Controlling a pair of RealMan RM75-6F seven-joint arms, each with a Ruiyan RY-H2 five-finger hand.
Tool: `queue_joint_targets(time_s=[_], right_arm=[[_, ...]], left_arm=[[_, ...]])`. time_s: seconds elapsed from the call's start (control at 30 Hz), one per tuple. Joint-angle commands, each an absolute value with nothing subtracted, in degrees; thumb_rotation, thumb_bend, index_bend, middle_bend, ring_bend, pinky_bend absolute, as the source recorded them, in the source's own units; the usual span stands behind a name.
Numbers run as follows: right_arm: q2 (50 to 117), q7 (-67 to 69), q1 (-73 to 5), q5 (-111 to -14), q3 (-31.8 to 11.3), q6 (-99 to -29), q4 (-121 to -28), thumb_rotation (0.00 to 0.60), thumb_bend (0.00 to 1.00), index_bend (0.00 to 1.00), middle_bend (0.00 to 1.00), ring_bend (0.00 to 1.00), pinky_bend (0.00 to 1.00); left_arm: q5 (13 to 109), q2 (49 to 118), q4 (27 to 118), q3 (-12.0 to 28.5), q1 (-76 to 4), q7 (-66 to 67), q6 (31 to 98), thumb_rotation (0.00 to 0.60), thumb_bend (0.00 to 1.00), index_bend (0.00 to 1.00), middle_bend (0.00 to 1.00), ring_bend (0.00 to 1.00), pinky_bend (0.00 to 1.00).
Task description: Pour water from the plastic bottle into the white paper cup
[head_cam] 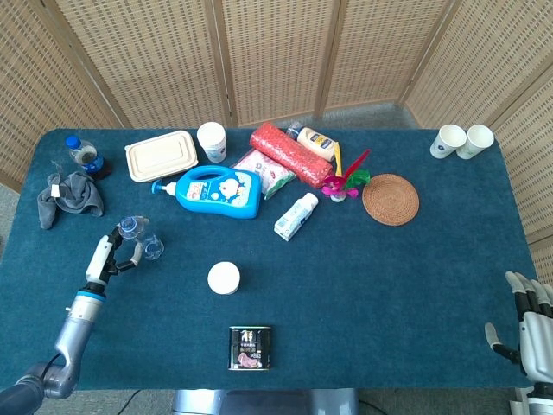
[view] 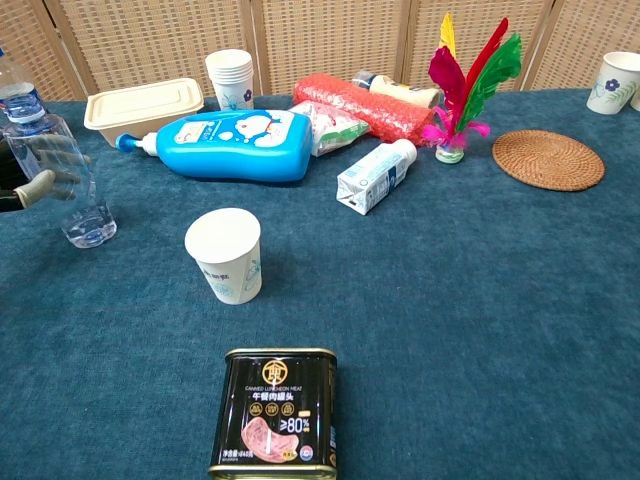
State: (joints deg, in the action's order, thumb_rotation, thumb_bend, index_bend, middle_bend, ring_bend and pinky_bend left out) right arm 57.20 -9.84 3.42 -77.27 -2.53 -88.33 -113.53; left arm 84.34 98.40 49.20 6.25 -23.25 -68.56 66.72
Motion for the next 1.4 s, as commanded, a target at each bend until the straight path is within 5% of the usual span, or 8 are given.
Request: queue_joint_targets(time_s=[0.03,0.9,1.4], right_arm=[[57.11,-9.70,3.50,-77.36,-2.58,-88.48,-113.55,0.593,0.40,0.00,0.09,0.00,0.00],[57.73,-9.31,3.25,-77.60,-2.79,-87.89,-113.18,0.590,0.40,0.00,0.09,0.00,0.00],[57.52,-8.09,4.10,-77.90,-2.56,-88.77,-112.70,0.592,0.40,0.00,0.09,0.00,0.00]], left_arm=[[84.44,98.31,49.11,6.25,-23.34,-66.49,67.46,0.600,0.69,0.31,0.28,0.33,0.47],[88.68,74.63,74.89,3.41,-25.89,-39.77,67.41,0.600,0.69,0.30,0.28,0.33,0.47],[87.99,73.61,78.92,4.11,-31.26,-31.08,60.87,0.600,0.69,0.30,0.28,0.33,0.47]])
